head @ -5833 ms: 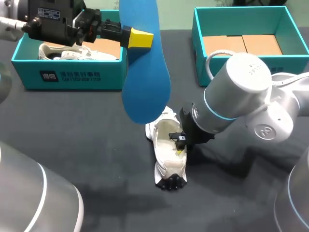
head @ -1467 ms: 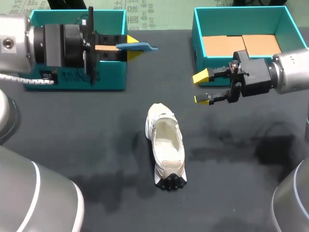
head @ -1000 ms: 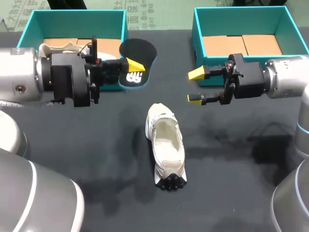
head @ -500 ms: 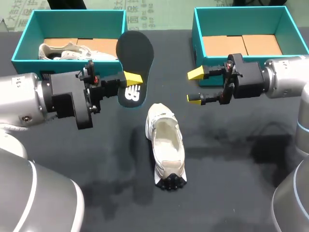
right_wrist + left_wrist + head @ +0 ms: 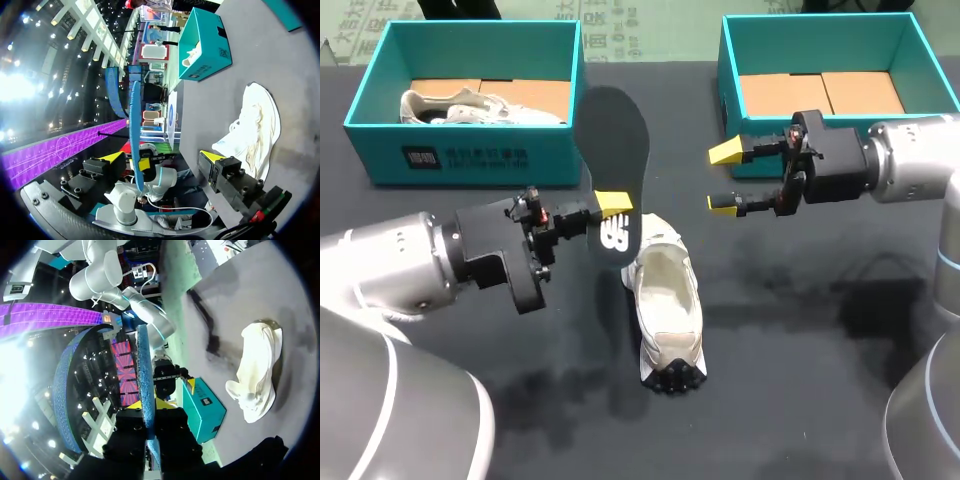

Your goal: Take the shoe out of the shoebox, open the shoe tongue, remove and reinsert the insole, then place the shoe into the shoebox

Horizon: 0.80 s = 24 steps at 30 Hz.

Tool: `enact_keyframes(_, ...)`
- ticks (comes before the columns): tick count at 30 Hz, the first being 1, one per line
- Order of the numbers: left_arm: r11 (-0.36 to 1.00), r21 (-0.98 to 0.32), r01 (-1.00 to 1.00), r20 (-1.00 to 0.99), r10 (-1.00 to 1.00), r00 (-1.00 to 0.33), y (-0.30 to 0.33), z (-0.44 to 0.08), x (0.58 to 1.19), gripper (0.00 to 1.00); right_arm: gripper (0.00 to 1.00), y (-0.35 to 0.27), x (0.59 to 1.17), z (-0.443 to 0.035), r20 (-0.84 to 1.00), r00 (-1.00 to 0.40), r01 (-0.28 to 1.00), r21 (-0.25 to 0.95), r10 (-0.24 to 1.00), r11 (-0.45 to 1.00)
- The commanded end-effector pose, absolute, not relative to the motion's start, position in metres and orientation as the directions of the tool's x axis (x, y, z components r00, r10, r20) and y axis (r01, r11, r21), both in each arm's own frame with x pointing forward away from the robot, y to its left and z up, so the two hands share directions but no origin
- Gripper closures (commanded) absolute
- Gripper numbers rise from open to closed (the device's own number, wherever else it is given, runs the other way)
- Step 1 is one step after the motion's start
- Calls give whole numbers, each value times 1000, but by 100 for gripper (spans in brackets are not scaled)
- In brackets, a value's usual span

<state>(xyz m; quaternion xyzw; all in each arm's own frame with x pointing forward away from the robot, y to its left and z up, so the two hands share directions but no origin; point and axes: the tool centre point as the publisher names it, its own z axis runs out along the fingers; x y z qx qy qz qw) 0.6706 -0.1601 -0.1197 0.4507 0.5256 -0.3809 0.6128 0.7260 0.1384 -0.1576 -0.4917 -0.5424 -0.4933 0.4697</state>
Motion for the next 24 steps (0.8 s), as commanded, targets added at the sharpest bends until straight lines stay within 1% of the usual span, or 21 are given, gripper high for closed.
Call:
enact_keyframes(1, 308, 155, 939, -986, -11, 166, -164, -122, 672, 100, 0, 140, 726, -158, 995, -75, 997, 73, 71, 29)
enact_keyframes(3, 308, 155, 939, -986, -11, 166, -164, -122, 672, 100, 0, 140, 726, -158, 995, -75, 997, 73, 71, 29)
enact_keyframes(5, 302, 140, 943, -989, 1, 147, -176, -133, 671, 100, 0, 140, 726, -158, 995, -75, 997, 73, 71, 29)
enact_keyframes(9, 281, 120, 952, -993, 17, 120, -194, -142, 672, 100, 0, 148, 734, -153, 994, -77, 996, 74, 80, 40)
enact_keyframes(15, 265, 131, 955, -991, 29, 128, -214, -150, 670, 100, 0, 159, 738, -153, 991, -108, 994, 106, 76, 40)
enact_keyframes(16, 273, 154, 950, -988, 43, 148, -218, -153, 671, 100, 0, 161, 739, -155, 991, -108, 994, 105, 73, 38)
enact_keyframes(24, 322, 132, 938, -991, 37, 127, -230, -164, 687, 100, 0, 173, 739, -161, 993, -107, 994, 105, 59, 28)
